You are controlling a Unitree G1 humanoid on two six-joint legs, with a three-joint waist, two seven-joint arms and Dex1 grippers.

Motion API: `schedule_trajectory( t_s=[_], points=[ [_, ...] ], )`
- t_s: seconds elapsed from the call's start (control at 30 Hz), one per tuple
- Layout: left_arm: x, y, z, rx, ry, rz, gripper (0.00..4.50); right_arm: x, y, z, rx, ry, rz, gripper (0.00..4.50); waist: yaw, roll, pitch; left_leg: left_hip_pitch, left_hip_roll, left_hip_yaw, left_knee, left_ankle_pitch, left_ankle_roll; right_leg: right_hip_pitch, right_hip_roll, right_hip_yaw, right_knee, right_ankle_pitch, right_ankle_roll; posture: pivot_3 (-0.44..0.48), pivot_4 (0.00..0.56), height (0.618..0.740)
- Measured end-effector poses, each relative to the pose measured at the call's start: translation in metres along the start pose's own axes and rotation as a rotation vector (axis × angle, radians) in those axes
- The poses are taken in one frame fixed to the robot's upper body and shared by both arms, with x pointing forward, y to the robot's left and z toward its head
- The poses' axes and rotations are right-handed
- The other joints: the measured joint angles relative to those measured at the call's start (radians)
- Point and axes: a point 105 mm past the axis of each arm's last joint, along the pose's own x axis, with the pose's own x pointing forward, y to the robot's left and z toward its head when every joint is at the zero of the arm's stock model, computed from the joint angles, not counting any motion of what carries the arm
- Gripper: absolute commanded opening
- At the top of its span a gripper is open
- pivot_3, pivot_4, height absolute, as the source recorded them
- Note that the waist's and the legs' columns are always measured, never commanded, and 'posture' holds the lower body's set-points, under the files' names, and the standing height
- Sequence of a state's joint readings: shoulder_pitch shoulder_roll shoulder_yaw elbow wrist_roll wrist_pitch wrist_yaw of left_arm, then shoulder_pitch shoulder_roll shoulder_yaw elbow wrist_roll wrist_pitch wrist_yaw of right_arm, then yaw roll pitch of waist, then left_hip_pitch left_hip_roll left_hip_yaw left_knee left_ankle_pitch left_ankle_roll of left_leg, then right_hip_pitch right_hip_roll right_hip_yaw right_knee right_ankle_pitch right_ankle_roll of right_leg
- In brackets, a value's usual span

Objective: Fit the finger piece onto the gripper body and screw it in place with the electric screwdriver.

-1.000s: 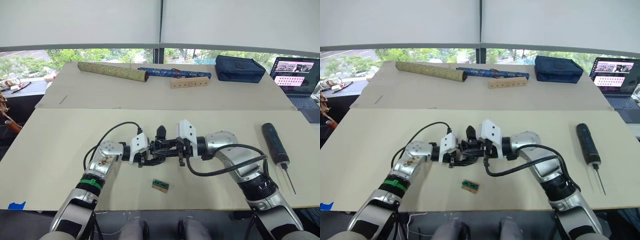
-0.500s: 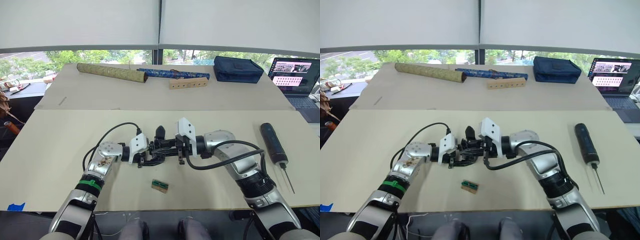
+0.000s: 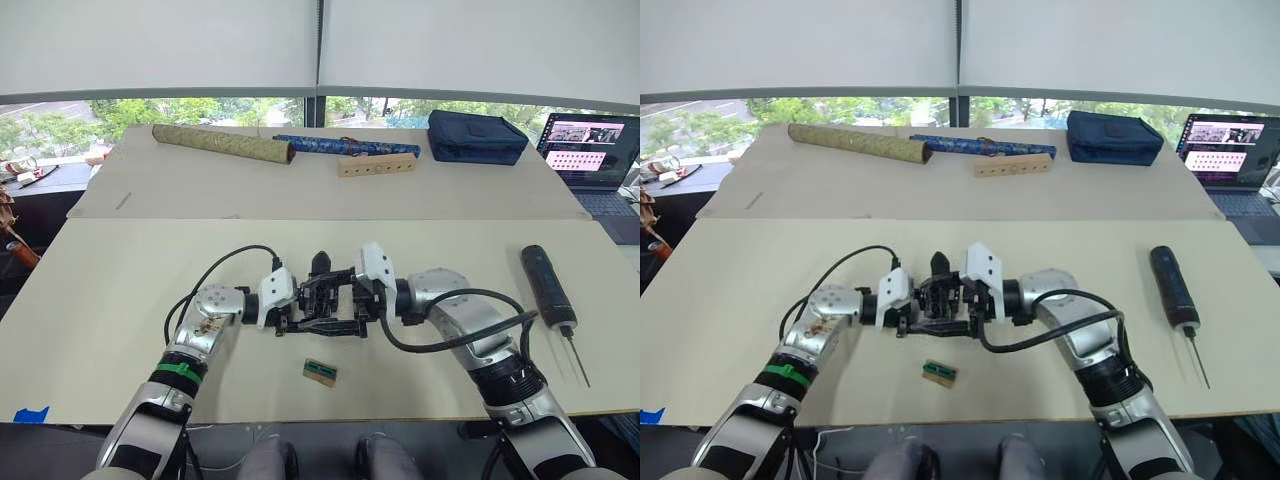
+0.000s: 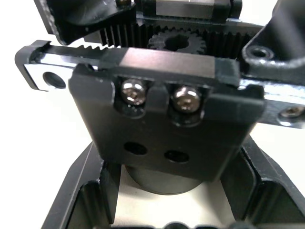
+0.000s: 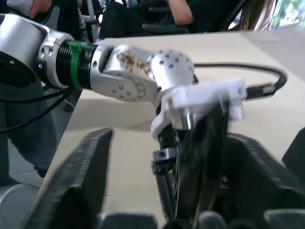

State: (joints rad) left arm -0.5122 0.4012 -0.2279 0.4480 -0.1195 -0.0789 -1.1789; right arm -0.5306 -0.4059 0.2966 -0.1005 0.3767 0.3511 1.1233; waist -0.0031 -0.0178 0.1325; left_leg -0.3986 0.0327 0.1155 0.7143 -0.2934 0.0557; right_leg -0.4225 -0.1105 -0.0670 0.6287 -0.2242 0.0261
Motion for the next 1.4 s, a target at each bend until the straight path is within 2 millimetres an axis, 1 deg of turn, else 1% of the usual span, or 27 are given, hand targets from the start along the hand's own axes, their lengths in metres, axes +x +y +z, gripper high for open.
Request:
schedule_trajectory(
  t_s=[0.13,0.2,0.23,0.27,0.3,0.4,0.5,0.6,0.67,0.73,0.8,0.87,0.93,0.97,1.03,1.1,1.13,1.23,1.3,1.4],
  points=[
    [-0.001,0.0,0.0,-0.001,-0.003,0.011,2.33,-0.004,0.0,0.0,-0.012,-0.002,-0.011,4.49,0.0,0.0,0.0,0.0,0.0,0.0,0.0,0.0,0.0,0.0,0.0,0.0,0.0,0.0,0.0,0.0,0.15,0.74],
    [-0.001,0.001,-0.001,-0.006,-0.002,0.02,3.39,-0.008,-0.002,0.002,-0.021,-0.008,-0.028,4.5,0.0,0.0,0.0,0.0,0.0,0.0,0.0,0.0,0.0,0.0,0.0,0.0,0.0,0.0,0.0,0.0,0.15,0.74],
    [-0.002,0.001,-0.002,-0.013,0.001,0.024,3.72,-0.01,-0.003,0.004,-0.026,-0.012,-0.035,4.5,-0.001,0.0,0.0,0.0,0.0,0.0,0.0,0.0,0.0,0.0,0.0,0.0,0.0,0.0,0.0,0.0,0.15,0.74],
    [-0.002,0.001,-0.002,-0.018,0.003,0.028,4.23,-0.012,-0.004,0.006,-0.032,-0.019,-0.041,4.5,-0.001,0.0,0.0,0.001,0.0,0.0,0.0,0.0,0.0,0.0,0.0,0.0,0.0,0.0,0.0,0.0,0.15,0.74],
    [-0.003,0.002,-0.003,-0.02,0.004,0.031,4.44,-0.013,-0.004,0.009,-0.039,-0.029,-0.043,4.5,-0.002,0.0,0.0,0.001,0.0,0.0,0.0,0.0,0.0,0.0,0.0,0.0,0.001,0.0,0.0,0.0,0.15,0.74],
    [-0.003,0.002,-0.004,-0.023,0.002,0.044,4.44,-0.017,-0.003,0.02,-0.062,-0.076,-0.046,4.5,-0.003,0.0,0.0,0.001,0.0,0.0,-0.001,0.0,0.0,0.0,0.0,0.0,0.001,0.0,0.0,0.0,0.15,0.74],
    [-0.008,0.0,-0.006,-0.028,-0.004,0.054,4.44,-0.022,0.003,0.033,-0.078,-0.128,-0.031,4.5,-0.008,0.0,0.0,0.001,0.001,0.0,-0.001,0.0,0.0,0.0,0.0,0.0,0.001,0.0,0.0,0.0,0.15,0.74],
    [-0.022,-0.002,-0.009,-0.025,-0.003,0.06,4.44,-0.032,0.012,0.045,-0.099,-0.135,-0.021,4.5,-0.016,0.0,0.0,0.002,0.002,0.0,-0.003,0.0,0.0,0.0,0.0,0.0,0.001,0.0,-0.001,0.0,0.15,0.74],
    [-0.037,-0.005,-0.013,-0.034,0.0,0.067,4.44,-0.043,0.017,0.051,-0.108,-0.136,-0.04,4.5,-0.017,0.0,0.0,0.004,0.002,0.0,-0.004,0.0,0.0,0.0,0.0,0.0,0.001,-0.001,-0.002,0.0,0.15,0.74],
    [-0.052,-0.008,-0.019,-0.048,0.012,0.074,4.44,-0.055,0.018,0.055,-0.11,-0.137,-0.093,4.5,-0.016,0.0,0.0,0.004,0.002,0.0,-0.005,-0.001,0.0,0.0,0.0,0.0,0.001,-0.001,-0.002,0.0,0.15,0.74],
    [-0.074,-0.011,-0.025,-0.066,0.032,0.08,4.44,-0.074,0.017,0.056,-0.109,-0.117,-0.193,4.5,-0.014,0.0,0.0,0.004,0.002,0.0,-0.005,-0.002,0.003,-0.001,-0.001,0.0,0.001,-0.001,-0.003,0.0,0.15,0.74],
    [-0.093,-0.017,-0.027,-0.099,0.037,0.078,4.44,-0.094,0.017,0.05,-0.102,-0.079,-0.287,4.5,-0.01,0.001,0.0,0.004,0.002,0.0,-0.005,-0.002,0.003,0.0,-0.002,-0.001,0.0,-0.002,-0.003,0.0,0.15,0.74],
    [-0.11,-0.025,-0.027,-0.126,0.029,0.062,4.44,-0.124,0.023,0.035,-0.067,0.009,-0.405,4.5,-0.003,0.001,0.001,0.002,0.001,0.0,-0.005,-0.003,0.003,0.0,-0.003,-0.001,-0.001,-0.002,-0.003,0.0,0.15,0.74],
    [-0.116,-0.029,-0.025,-0.126,0.02,0.059,4.44,-0.14,0.025,0.027,-0.043,0.048,-0.475,4.5,0.005,0.001,0.002,0.001,0.001,0.0,-0.005,-0.002,0.003,-0.001,-0.004,-0.001,-0.002,-0.002,-0.003,0.0,0.15,0.74],
    [-0.121,-0.027,-0.01,-0.093,-0.017,0.072,4.44,-0.176,0.036,0.013,-0.005,0.101,-0.644,4.5,0.026,0.001,0.002,-0.001,0.0,-0.001,-0.003,-0.002,0.003,0.0,-0.005,-0.003,-0.003,-0.002,-0.002,0.0,0.15,0.74],
    [-0.13,-0.022,0.005,-0.075,-0.031,0.102,4.44,-0.209,0.05,0.002,0.02,0.147,-0.801,4.5,0.034,0.001,0.002,-0.001,0.0,0.0,-0.002,-0.003,0.003,0.001,-0.005,-0.001,-0.003,-0.001,-0.001,0.0,0.15,0.74],
    [-0.134,-0.019,0.012,-0.079,-0.051,0.117,4.44,-0.22,0.058,-0.001,0.025,0.156,-0.861,4.5,0.034,0.001,0.002,0.0,0.0,0.0,-0.002,-0.003,0.004,0.001,-0.004,-0.001,-0.003,-0.001,-0.001,0.0,0.15,0.74],
    [-0.137,-0.018,0.036,-0.078,-0.145,0.117,4.44,-0.248,0.081,-0.016,0.073,0.192,-1.002,4.5,0.027,0.001,0.003,0.001,0.0,0.0,-0.002,-0.006,0.009,0.002,-0.003,0.0,-0.002,-0.001,-0.001,0.0,0.15,0.74],
    [-0.137,-0.019,0.047,-0.084,-0.187,0.107,4.44,-0.26,0.089,-0.022,0.101,0.204,-1.063,4.5,0.019,0.002,0.003,0.002,0.0,0.0,-0.002,-0.005,0.008,0.002,-0.003,0.002,-0.001,-0.001,-0.001,0.0,0.15,0.74],
    [-0.131,-0.025,0.065,-0.076,-0.227,0.067,4.44,-0.283,0.103,-0.031,0.117,0.255,-1.158,4.5,0.012,0.002,0.003,0.004,0.0,0.0,-0.004,-0.005,0.007,0.002,-0.001,0.003,-0.001,-0.002,-0.001,0.0,0.15,0.74]
  ],
)
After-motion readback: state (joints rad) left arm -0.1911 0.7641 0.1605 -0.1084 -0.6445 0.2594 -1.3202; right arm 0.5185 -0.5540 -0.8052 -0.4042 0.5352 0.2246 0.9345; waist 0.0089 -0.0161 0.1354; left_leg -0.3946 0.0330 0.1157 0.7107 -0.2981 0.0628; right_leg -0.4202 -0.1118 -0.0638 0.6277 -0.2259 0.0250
